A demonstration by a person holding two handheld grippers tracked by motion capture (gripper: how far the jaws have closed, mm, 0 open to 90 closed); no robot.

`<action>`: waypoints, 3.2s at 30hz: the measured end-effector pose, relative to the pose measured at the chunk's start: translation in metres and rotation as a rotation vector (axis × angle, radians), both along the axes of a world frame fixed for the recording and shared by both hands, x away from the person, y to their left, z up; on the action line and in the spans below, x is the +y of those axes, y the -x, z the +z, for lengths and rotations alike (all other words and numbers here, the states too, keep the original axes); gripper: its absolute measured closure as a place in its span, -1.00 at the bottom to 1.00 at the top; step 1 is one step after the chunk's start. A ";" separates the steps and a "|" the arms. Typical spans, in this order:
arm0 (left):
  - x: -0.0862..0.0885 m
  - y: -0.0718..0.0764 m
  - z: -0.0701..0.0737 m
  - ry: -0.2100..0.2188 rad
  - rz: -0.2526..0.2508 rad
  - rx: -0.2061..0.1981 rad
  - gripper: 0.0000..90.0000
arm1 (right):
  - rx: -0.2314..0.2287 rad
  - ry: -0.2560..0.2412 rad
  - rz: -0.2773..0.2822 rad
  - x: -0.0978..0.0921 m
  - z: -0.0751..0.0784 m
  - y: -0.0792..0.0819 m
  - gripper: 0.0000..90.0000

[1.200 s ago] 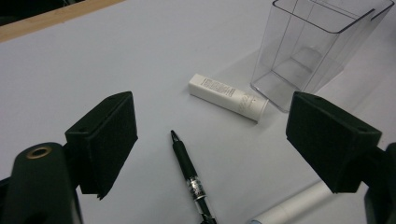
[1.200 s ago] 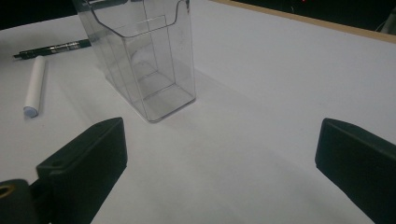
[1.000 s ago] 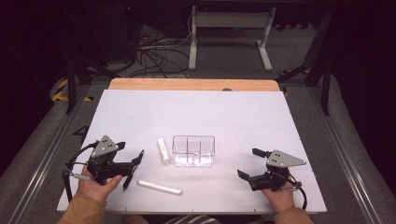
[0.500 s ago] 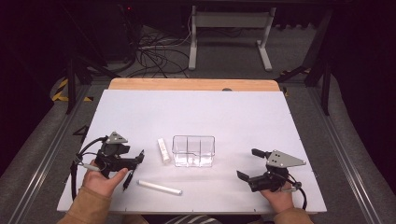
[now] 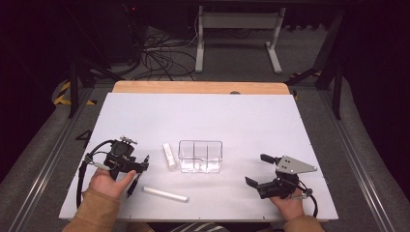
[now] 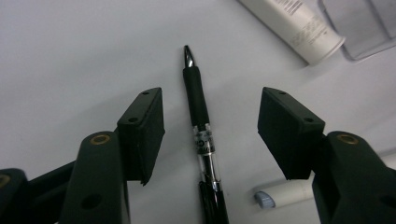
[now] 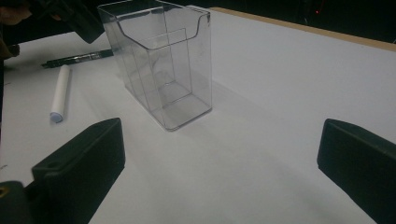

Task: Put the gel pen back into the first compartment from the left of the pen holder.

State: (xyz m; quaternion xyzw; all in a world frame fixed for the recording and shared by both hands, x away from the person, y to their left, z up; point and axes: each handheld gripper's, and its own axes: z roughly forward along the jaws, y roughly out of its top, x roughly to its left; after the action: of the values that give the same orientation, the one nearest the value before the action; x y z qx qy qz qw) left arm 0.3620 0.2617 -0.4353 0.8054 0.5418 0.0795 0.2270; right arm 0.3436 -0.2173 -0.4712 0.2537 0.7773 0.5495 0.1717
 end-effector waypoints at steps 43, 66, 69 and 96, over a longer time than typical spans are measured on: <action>-0.011 -0.018 -0.015 -0.042 0.097 0.076 0.55 | 0.004 0.001 -0.002 0.000 -0.001 -0.001 -0.97; -0.019 -0.018 -0.019 -0.114 0.090 0.065 0.76 | 0.005 0.004 0.005 0.000 -0.001 -0.001 -0.96; -0.018 -0.019 -0.019 -0.116 0.092 0.060 0.77 | 0.007 0.005 0.004 0.000 -0.001 -0.001 -0.96; -0.018 0.016 0.037 -0.086 -0.021 -0.310 0.78 | 0.002 0.009 -0.003 0.000 -0.001 -0.001 -0.96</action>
State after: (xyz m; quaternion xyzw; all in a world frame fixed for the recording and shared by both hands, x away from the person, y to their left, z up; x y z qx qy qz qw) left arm 0.3460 0.2435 -0.3979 0.7980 0.4879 0.2235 0.2741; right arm 0.3446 -0.2170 -0.4723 0.2550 0.7795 0.5455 0.1728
